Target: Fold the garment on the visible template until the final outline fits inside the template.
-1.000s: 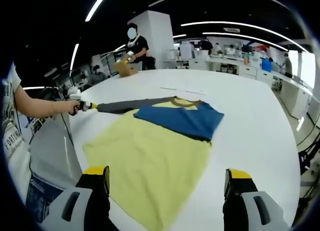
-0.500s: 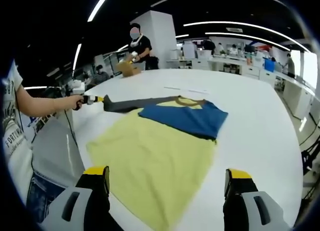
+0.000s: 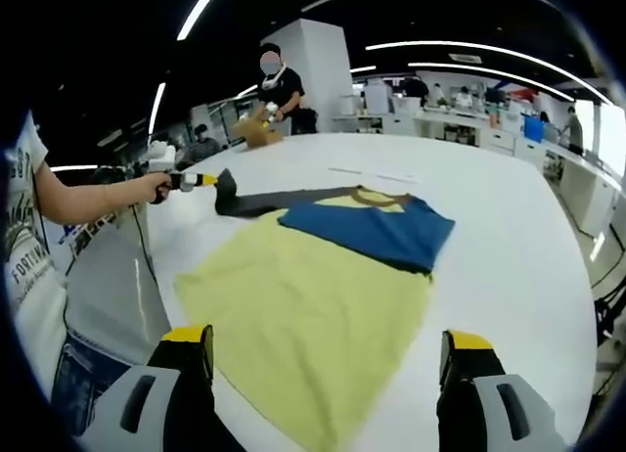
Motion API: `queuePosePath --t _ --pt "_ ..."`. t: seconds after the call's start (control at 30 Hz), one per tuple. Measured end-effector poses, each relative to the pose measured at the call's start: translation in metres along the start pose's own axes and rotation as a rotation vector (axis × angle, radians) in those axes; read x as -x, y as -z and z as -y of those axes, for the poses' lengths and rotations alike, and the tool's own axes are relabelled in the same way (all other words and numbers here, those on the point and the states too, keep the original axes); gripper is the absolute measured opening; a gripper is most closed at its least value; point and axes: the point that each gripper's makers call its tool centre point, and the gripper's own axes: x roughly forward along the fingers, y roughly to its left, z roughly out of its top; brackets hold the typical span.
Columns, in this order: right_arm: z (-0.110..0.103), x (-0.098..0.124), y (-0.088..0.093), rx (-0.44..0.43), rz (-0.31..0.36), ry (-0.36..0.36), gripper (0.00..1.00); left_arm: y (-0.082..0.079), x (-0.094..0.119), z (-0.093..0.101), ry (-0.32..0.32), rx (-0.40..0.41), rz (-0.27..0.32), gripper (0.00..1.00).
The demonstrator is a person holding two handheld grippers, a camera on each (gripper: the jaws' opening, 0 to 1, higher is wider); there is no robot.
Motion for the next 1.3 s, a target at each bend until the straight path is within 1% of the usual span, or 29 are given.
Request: queuePosePath --t 0.17,0.4,0.6,0.77,1.0,1.3 --pt "-0.003 -0.003 -0.002 -0.003 0.011 -0.015 0.96 0.000 -0.004 0.017 0.031 -0.017 -0.005 0.00" --pt "-0.007 -0.005 -0.005 0.004 0.017 -0.025 0.96 -0.003 -0.014 0.047 0.093 -0.041 0.003 0.00" --pt "-0.007 -0.006 -0.001 0.010 0.004 -0.020 0.96 -0.002 -0.020 0.074 0.150 -0.066 0.004 0.00" --pt "-0.010 -0.007 0.000 0.009 0.006 -0.028 0.96 -0.004 -0.022 0.092 0.188 -0.067 0.010 0.00" --pt "-0.011 -0.009 -0.003 0.024 0.017 -0.022 0.94 -0.003 -0.026 0.116 0.231 -0.059 0.008 0.00" --pt "-0.012 -0.011 -0.001 0.028 0.005 -0.026 0.94 -0.013 -0.031 0.153 0.283 -0.042 0.043 0.00"
